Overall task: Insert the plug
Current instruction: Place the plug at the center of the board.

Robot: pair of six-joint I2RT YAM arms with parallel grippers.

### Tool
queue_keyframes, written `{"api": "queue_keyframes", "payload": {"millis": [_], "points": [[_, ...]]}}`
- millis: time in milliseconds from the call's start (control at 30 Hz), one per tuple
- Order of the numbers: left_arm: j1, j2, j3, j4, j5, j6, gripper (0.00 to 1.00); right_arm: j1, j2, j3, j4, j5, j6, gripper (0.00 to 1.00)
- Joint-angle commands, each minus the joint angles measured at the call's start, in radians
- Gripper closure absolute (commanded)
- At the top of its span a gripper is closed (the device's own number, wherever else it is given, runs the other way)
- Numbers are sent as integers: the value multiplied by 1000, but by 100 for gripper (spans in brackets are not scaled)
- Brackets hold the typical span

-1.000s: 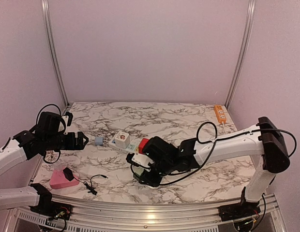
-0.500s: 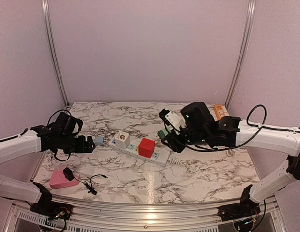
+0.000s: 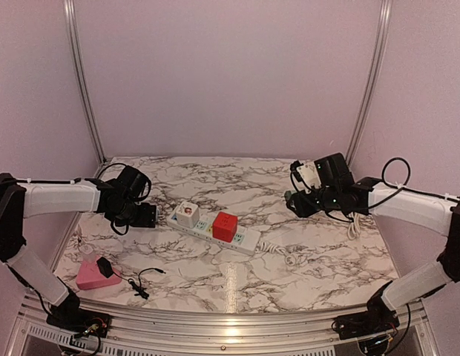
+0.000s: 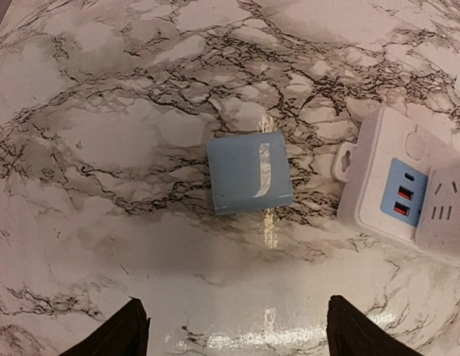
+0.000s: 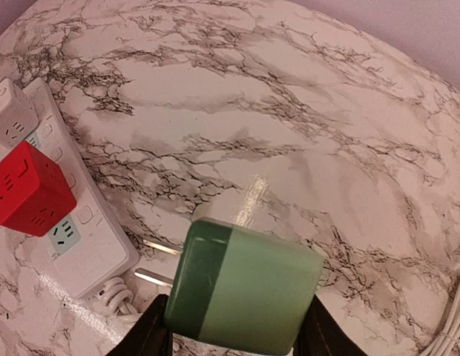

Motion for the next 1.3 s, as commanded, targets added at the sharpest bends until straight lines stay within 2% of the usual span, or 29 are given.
{"api": "queue_keyframes", "payload": {"millis": [0,233,633,900,1267], "points": [[-2,67,72,35,-40,17,16,-14,20,-17,65,-36,-4,54],[8,196,169,38,-38,31,16,-44,59,-35,84,-7,11,55],[56,303,248,38,-31,39,18,-125,194,-86,170,-95,81,57],[73,330,257,40,9,44,28,-204,245,-103,202,-169,103,57],[81,358,265,43,26,41,49,-234,312,-89,205,-182,113,55]]}}
